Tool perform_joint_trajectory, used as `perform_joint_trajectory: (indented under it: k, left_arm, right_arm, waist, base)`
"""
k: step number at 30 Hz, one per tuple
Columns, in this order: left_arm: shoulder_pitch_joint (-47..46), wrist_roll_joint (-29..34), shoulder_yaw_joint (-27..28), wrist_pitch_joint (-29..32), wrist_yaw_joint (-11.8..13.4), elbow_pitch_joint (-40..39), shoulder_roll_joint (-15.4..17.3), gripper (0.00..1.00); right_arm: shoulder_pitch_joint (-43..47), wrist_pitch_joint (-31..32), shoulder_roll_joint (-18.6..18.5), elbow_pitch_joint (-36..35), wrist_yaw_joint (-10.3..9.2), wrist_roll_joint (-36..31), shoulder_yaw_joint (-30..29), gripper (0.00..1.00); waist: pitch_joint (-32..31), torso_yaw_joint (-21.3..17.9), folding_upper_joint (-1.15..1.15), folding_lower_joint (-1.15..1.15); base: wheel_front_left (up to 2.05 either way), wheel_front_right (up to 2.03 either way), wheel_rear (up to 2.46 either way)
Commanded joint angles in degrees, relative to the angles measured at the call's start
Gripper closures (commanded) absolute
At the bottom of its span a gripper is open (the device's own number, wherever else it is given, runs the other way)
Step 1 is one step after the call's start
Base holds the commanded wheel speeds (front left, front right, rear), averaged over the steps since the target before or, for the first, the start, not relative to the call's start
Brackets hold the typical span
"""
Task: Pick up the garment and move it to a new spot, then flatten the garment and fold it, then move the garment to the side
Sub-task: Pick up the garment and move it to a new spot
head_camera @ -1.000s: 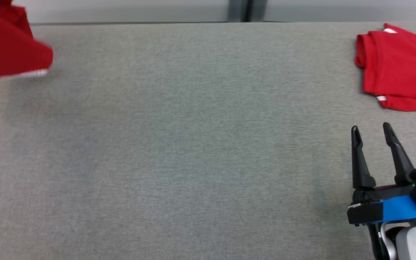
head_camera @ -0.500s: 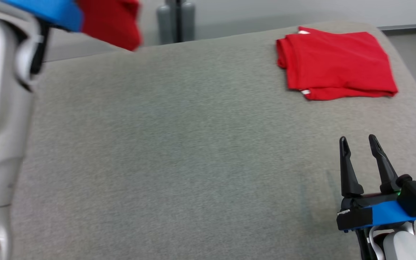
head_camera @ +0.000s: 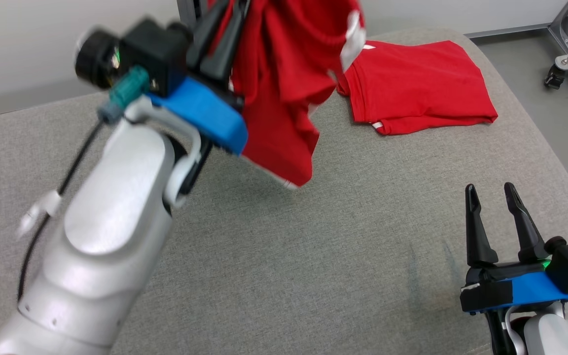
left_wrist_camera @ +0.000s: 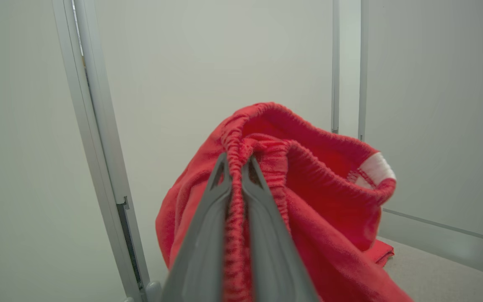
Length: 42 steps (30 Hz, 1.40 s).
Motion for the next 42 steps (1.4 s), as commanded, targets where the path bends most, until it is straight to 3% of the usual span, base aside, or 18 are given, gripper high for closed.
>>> perform_joint_trajectory:
  k: [1, 8, 16, 17, 18, 19, 22, 32, 42]
  left_arm:
    - [1.92, -0.41, 0.12, -0.69, 0.64, 0.68, -0.03, 1.0]
    - [13.35, -2.49, 0.86, -4.42, 2.98, 7.33, 1.28, 1.0]
    - [22.08, -4.71, 2.33, -7.44, 3.83, 14.23, 2.06, 1.0]
    - [22.43, -4.49, 2.47, -7.87, 3.89, 14.78, 2.05, 0.7]
    - [22.86, -4.6, 2.65, -7.99, 3.91, 15.25, 1.78, 0.15]
    - [23.27, -4.51, 2.7, -8.29, 3.95, 15.75, 1.59, 0.0]
    - [23.7, -3.81, 3.86, -8.66, 4.06, 15.61, 1.47, 0.0]
    - [31.44, 3.43, 12.6, -8.72, 4.94, 1.86, 1.61, 0.0]
    - [41.34, 10.19, 21.22, -8.68, 3.97, -6.86, 0.22, 0.0]
  right_arm:
    - [0.46, -0.27, 0.05, 0.27, 0.01, 0.35, -0.12, 0.0]
    - [0.56, -0.28, 0.04, 1.11, 0.02, 0.25, -0.5, 0.0]
    - [1.2, -0.27, 0.04, 2.43, 0.01, -0.92, -1.03, 0.0]
    - [1.14, -0.26, 0.04, 2.64, 0.01, -0.99, -0.74, 0.0]
    - [1.18, -0.26, 0.03, 2.76, 0.01, -0.96, -0.61, 0.0]
    - [1.24, -0.25, 0.03, 2.9, 0.01, -0.95, -0.49, 0.0]
    - [1.57, -0.25, 0.03, 3.49, 0.01, -1.15, -0.04, 0.0]
    - [3.62, -0.25, 0.0, 4.01, 0.01, -1.49, 0.35, 0.0]
    - [4.32, -0.25, 0.0, 5.11, 0.01, -1.27, 2.2, 0.0]
  waist:
    - [0.0, 0.07, 0.0, 0.0]
    - [-0.33, 1.09, 0.0, 0.0]
    - [-1.6, 3.85, 0.0, 0.0]
    - [-1.75, 4.09, 0.0, 0.0]
    - [-1.95, 4.4, 0.0, 0.0]
    - [-2.2, 4.7, 0.0, 0.0]
    - [-3.06, 5.62, 0.0, 0.0]
    - [-6.57, 11.06, 0.0, 0.0]
    - [-9.22, 15.94, 0.0, 0.0]
  base:
    - [0.0, 0.0, 0.0]
    - [0.0, 0.0, 0.0]
    - [0.0, 0.0, 0.0]
    - [0.0, 0.0, 0.0]
    - [0.0, 0.0, 0.0]
    - [0.0, 0.0, 0.0]
    - [0.0, 0.0, 0.0]
    - [0.0, 0.0, 0.0]
    - [0.0, 0.0, 0.0]
